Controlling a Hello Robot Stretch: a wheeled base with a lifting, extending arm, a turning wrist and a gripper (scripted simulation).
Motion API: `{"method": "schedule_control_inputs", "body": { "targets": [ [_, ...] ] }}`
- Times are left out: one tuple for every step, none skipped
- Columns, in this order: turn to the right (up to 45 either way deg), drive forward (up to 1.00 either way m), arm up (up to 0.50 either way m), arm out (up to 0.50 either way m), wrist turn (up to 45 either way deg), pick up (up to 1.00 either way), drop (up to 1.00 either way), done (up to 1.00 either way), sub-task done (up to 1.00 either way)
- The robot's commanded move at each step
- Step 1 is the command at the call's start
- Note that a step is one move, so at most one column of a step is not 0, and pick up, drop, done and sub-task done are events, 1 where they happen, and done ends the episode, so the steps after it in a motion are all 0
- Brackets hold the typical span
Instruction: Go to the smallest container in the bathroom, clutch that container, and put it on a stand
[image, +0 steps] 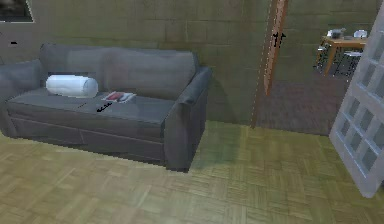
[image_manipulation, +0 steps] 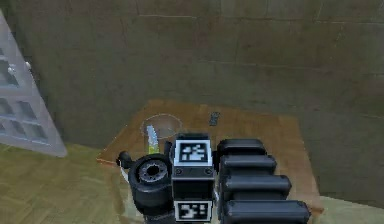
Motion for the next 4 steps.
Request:
{"method": "schedule_control_inputs", "body": {
  "targets": [
    [15.0,0.0,0.0,0.0,0.0,0.0,0.0,0.0,0.0],
    [0.0,0.0,0.0,0.46,0.0,0.0,0.0,0.0,0.0],
    [0.0,0.0,0.0,0.0,12.0,0.0,0.0,0.0,0.0],
    [0.0,0.0,-0.06,0.0,0.0,0.0,0.0,0.0,0.0]
  ]
}}
